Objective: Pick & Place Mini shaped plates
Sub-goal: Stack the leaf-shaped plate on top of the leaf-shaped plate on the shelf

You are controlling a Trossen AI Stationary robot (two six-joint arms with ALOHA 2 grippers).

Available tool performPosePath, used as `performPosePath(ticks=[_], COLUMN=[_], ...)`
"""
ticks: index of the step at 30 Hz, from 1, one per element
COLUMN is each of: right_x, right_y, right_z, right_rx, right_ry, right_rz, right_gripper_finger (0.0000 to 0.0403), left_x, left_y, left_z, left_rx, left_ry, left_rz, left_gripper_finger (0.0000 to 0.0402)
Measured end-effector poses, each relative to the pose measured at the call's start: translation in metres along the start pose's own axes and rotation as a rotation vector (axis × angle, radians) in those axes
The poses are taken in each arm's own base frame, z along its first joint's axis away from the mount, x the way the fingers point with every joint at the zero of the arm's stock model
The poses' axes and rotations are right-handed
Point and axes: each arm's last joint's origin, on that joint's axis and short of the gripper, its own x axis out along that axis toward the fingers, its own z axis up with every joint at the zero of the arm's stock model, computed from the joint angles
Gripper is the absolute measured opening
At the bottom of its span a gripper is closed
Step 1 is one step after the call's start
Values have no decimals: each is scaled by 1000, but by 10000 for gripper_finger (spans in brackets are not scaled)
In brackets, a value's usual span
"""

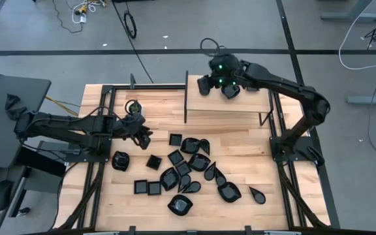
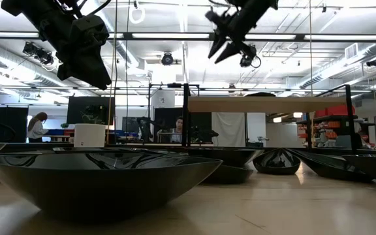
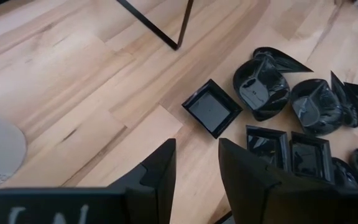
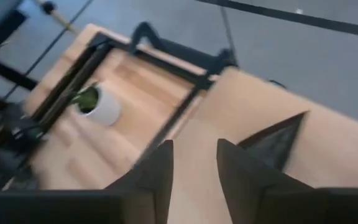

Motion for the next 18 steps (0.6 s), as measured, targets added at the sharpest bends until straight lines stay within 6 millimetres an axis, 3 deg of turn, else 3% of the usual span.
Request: performPosePath(ticks=[6, 10, 18], right_x=[-5, -2, -2], right_y=[52, 81, 109], right_z=[-38, -82, -172], right_rx=[-113, -188, -18], right_ry=[67, 145, 401], right_rz=[98, 140, 201], right_gripper_finger=[117, 112, 111], left_x=[0, 0, 0], left_y=[0, 0, 0], left_z=[0, 0, 0], left_rx=[0, 17, 51], left_ry=[-7, -7, 4], left_rz=[9, 9, -5], left_gripper_finger=[126, 126, 126])
